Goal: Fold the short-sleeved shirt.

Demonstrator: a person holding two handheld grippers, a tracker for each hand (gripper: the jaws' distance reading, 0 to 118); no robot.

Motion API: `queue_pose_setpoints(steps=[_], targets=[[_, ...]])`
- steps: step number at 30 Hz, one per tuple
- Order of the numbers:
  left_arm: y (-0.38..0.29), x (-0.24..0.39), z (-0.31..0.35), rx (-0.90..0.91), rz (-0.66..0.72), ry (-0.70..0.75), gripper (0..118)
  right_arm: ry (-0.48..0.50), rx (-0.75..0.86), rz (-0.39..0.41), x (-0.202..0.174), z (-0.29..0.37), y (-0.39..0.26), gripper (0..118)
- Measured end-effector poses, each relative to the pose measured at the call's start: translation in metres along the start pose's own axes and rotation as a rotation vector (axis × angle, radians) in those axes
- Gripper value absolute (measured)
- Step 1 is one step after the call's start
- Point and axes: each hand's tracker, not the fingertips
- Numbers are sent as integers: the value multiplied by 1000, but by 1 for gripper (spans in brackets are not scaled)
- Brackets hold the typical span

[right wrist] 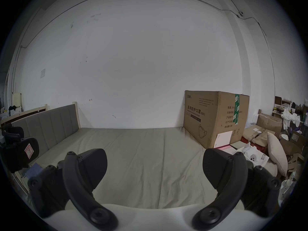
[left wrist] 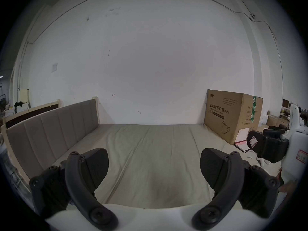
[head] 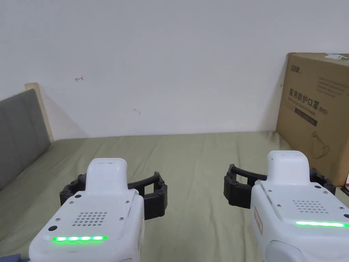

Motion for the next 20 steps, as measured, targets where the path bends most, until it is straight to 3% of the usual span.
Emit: queue_pose_setpoints(steps=[4,20], targets=[[0,-8,-2,-12,52,-48,114,6,-9,-4,1,-1,-2,114],[-1,-12,5,39,81,-6,117,10,-17,6,0,-2,-5,114]])
